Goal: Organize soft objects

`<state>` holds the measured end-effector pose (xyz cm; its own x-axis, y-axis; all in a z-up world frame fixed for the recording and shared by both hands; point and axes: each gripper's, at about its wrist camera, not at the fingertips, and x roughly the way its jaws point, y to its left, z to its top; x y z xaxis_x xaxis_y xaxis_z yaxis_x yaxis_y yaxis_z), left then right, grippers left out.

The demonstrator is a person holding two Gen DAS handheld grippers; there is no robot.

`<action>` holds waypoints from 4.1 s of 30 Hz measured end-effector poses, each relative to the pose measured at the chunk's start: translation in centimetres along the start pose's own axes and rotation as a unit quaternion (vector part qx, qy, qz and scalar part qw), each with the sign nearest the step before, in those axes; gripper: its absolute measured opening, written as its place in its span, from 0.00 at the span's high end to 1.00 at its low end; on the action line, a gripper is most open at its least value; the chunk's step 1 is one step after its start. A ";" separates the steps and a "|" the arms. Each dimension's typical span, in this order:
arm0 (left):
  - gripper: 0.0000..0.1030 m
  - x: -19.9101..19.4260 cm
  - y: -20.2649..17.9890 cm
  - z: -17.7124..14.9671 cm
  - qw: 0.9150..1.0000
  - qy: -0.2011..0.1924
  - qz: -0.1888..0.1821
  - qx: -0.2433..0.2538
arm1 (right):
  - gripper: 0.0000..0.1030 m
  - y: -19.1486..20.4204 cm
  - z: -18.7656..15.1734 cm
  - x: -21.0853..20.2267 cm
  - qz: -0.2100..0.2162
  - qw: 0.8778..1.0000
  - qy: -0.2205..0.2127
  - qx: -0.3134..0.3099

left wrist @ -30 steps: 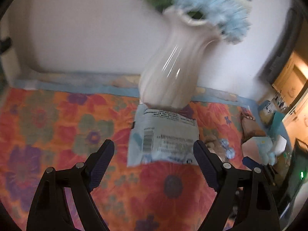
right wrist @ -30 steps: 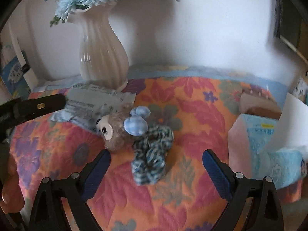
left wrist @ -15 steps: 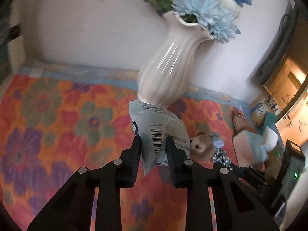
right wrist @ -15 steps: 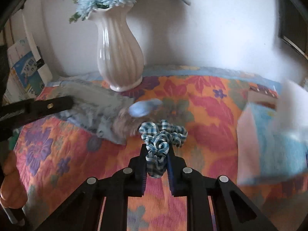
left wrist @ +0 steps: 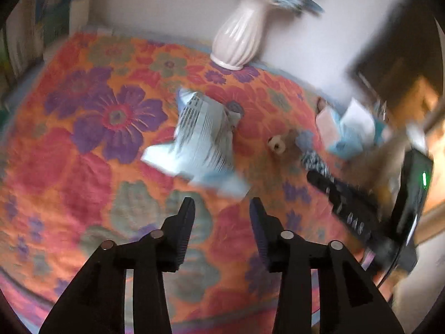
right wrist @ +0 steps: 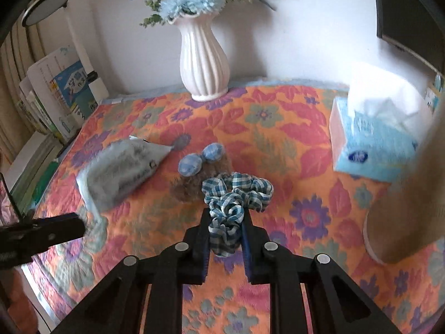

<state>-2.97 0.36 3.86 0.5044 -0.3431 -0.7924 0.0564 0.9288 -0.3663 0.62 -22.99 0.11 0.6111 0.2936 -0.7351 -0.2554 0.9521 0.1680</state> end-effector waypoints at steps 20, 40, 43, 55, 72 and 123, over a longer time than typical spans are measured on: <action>0.58 6.9 -1.3 4.5 0.992 -0.006 0.075 0.106 | 0.18 -0.6 1.1 2.1 0.026 0.999 0.033 0.013; 0.58 1.0 -3.5 -0.2 0.991 -0.052 0.037 0.117 | 0.81 0.6 -1.8 -2.2 0.027 1.000 0.006 0.005; 0.58 -0.3 -4.8 -1.1 0.990 -0.061 0.026 0.129 | 0.81 0.1 -2.7 -4.8 0.042 0.999 -0.008 0.021; 0.58 -3.6 -14.2 -5.8 0.970 -0.074 -0.047 0.227 | 0.81 -7.5 -6.6 -13.1 0.021 0.993 -0.021 0.110; 0.58 0.7 -36.4 -6.7 0.920 -0.095 -0.121 0.360 | 0.81 -25.5 -5.0 -25.2 -0.118 0.952 -0.157 0.235; 0.18 -7.3 -12.9 -3.2 0.955 -0.206 0.127 0.174 | 0.42 -1.5 -1.1 -15.1 0.000 0.998 -0.060 -0.013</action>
<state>-10.16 -9.61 12.82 0.8321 -0.0831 -0.5484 0.1337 0.9896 0.0530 -9.12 -28.96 10.24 0.6965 0.3026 -0.6507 -0.2733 0.9503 0.1493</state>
